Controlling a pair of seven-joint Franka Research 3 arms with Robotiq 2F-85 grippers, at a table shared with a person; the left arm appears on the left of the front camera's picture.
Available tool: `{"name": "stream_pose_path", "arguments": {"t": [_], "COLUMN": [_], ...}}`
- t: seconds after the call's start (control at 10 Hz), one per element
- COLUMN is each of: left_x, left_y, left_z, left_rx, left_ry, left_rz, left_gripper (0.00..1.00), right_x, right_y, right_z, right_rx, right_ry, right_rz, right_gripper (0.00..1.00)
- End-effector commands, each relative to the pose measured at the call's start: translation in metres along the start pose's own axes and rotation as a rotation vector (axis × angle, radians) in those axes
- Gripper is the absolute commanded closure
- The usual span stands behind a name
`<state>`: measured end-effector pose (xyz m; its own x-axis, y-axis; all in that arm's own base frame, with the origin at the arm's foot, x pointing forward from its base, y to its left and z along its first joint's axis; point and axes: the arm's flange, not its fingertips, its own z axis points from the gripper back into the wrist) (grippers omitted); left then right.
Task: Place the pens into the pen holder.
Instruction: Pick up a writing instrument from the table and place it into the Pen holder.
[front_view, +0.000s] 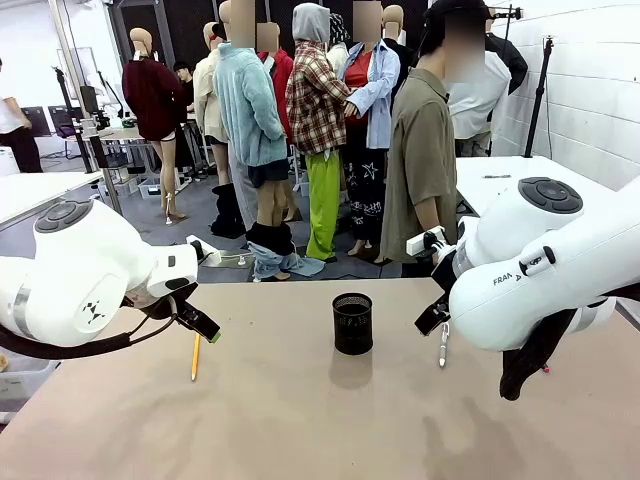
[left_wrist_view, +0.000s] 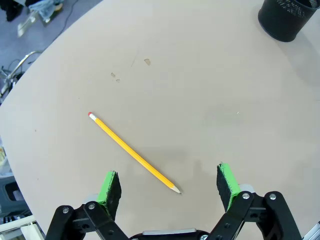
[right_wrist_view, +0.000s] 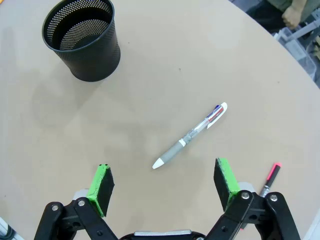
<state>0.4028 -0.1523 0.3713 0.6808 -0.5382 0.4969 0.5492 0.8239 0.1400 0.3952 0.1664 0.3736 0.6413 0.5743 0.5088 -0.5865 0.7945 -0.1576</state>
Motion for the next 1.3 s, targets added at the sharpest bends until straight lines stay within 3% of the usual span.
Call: {"name": "stream_pose_path", "arguments": {"t": [0.0,0.2,0.4,0.5,0.6,0.8,1.0,1.2], "left_x": [0.0,0.0,-0.029,-0.05,-0.085,-0.168,-0.234,-0.275], "left_y": [0.001,0.0,0.039,0.063,0.083,0.116,0.12,0.112], "left_z": [0.0,0.0,0.06,0.082,0.112,0.15,0.166,0.17], "left_rx": [0.001,0.0,-0.006,0.003,-0.002,0.085,0.141,0.166], "left_ry": [0.0,0.0,-0.237,-0.284,-0.369,-0.358,-0.356,-0.397], "left_rz": [0.003,0.0,-0.03,-0.046,-0.12,-0.074,-0.027,-0.024], "left_gripper": [0.0,0.0,0.0,0.0,0.0,0.0,0.0,0.0], "right_x": [0.0,0.0,-0.023,-0.047,-0.083,-0.165,-0.249,-0.297], "right_y": [0.0,0.0,-0.057,-0.091,-0.122,-0.17,-0.18,-0.17], "right_z": [0.0,0.0,0.042,0.063,0.092,0.123,0.141,0.14], "right_rx": [0.0,0.0,0.075,0.076,0.08,0.028,-0.018,-0.034], "right_ry": [0.0,0.0,-0.199,-0.256,-0.324,-0.41,-0.491,-0.518], "right_rz": [0.0,0.0,0.047,-0.005,-0.013,-0.101,-0.23,-0.277], "right_gripper": [0.0,0.0,0.0,0.0,0.0,0.0,0.0,0.0]}}
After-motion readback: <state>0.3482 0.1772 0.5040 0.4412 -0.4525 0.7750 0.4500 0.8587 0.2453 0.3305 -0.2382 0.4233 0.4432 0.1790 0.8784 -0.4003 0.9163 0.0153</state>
